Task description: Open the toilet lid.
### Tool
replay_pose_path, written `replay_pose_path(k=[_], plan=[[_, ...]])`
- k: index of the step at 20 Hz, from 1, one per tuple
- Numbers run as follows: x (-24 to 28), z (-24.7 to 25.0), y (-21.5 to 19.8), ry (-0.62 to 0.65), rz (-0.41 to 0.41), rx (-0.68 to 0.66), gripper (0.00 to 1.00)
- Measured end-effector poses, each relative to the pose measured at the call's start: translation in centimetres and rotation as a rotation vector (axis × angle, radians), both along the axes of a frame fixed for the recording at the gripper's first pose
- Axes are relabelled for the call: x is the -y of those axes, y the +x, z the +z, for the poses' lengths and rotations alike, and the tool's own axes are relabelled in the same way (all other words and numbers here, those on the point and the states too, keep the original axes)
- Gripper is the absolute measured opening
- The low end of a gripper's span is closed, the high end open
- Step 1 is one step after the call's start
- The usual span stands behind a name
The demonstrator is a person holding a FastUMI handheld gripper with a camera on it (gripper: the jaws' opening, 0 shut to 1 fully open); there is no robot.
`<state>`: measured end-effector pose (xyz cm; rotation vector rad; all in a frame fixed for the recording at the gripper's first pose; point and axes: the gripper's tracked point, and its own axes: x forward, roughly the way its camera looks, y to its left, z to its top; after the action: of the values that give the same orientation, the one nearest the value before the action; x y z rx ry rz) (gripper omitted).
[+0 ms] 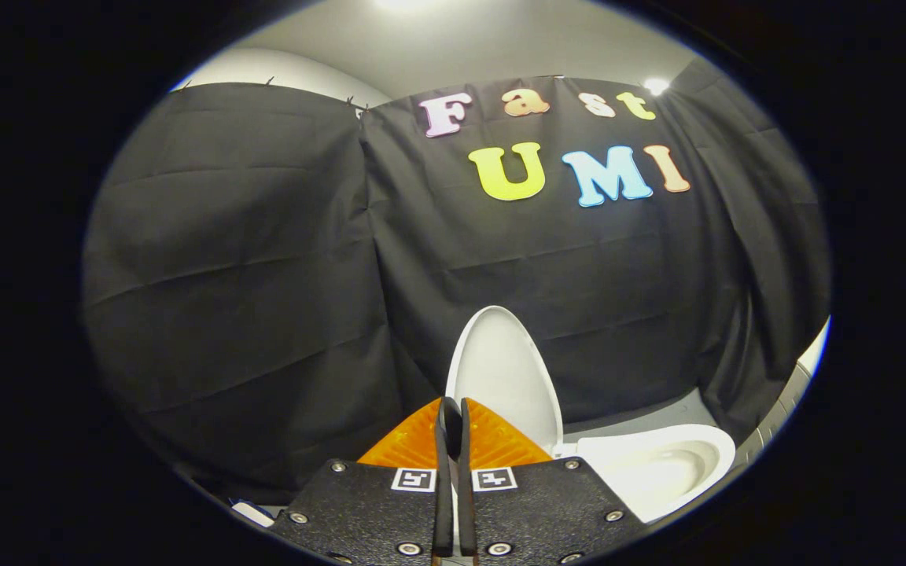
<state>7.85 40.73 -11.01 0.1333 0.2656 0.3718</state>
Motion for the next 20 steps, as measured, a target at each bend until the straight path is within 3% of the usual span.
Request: replay_pose_path(k=[10,12,20], plan=[[-2.7,-1.1,-0.1,0.057,0.024,-0.048,0.03],[-2.7,-0.9,-0.2,0.085,0.011,-0.059,0.07],[-2.0,-1.0,-0.2,0.048,0.003,-0.053,0.1]])
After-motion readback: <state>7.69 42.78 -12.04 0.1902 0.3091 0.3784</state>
